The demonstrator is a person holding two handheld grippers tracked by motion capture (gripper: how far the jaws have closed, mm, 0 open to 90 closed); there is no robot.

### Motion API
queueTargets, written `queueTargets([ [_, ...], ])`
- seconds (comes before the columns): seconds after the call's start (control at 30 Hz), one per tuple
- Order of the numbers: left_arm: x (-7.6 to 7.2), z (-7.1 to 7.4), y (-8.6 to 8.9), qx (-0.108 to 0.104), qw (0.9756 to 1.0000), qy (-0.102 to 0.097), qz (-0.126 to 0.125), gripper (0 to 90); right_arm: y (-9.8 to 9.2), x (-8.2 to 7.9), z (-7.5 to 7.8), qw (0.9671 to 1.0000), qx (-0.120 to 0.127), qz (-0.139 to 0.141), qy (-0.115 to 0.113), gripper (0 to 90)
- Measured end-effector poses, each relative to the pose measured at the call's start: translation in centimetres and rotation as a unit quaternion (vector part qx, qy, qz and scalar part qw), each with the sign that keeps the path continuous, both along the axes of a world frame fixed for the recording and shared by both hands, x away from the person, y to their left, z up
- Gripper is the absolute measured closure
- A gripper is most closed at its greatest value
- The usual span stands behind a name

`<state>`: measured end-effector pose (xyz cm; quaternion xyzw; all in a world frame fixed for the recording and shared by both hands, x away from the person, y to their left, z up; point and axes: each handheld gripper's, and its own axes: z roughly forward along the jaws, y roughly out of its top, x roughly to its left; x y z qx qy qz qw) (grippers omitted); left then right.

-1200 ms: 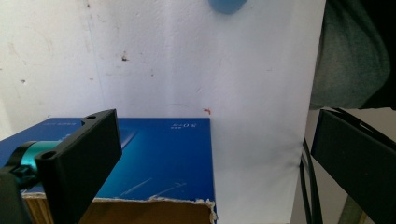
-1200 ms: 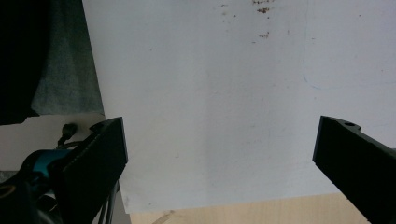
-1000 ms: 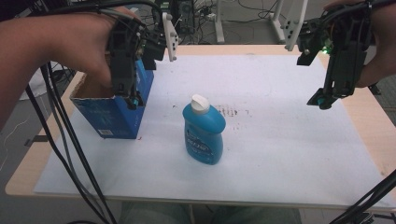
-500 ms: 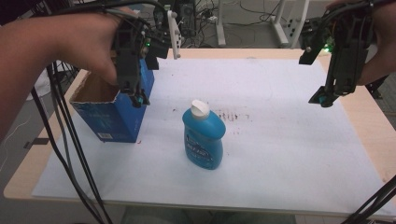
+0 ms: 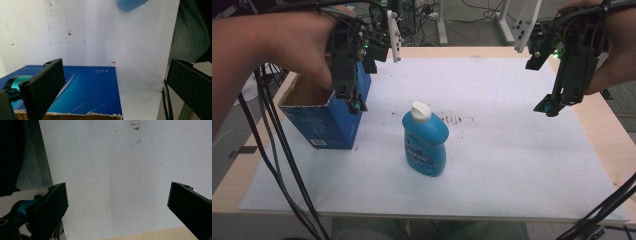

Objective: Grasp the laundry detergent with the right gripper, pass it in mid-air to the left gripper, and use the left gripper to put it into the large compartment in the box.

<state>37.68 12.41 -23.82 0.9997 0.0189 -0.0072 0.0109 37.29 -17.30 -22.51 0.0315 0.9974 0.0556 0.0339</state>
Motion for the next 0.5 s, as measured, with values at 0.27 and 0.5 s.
queueTargets([
  [0.27,-0.5,-0.4,0.3,-0.003,1.0000,0.001,-0.003,1.8,-0.1,-1.5,-2.2,0.9963,0.081,-0.024,0.015,2.2],
  [0.5,-0.6,-0.3,0.4,-0.004,1.0000,-0.002,-0.007,1.7,0.2,-2.7,-5.1,0.9889,0.141,-0.032,0.032,2.2],
])
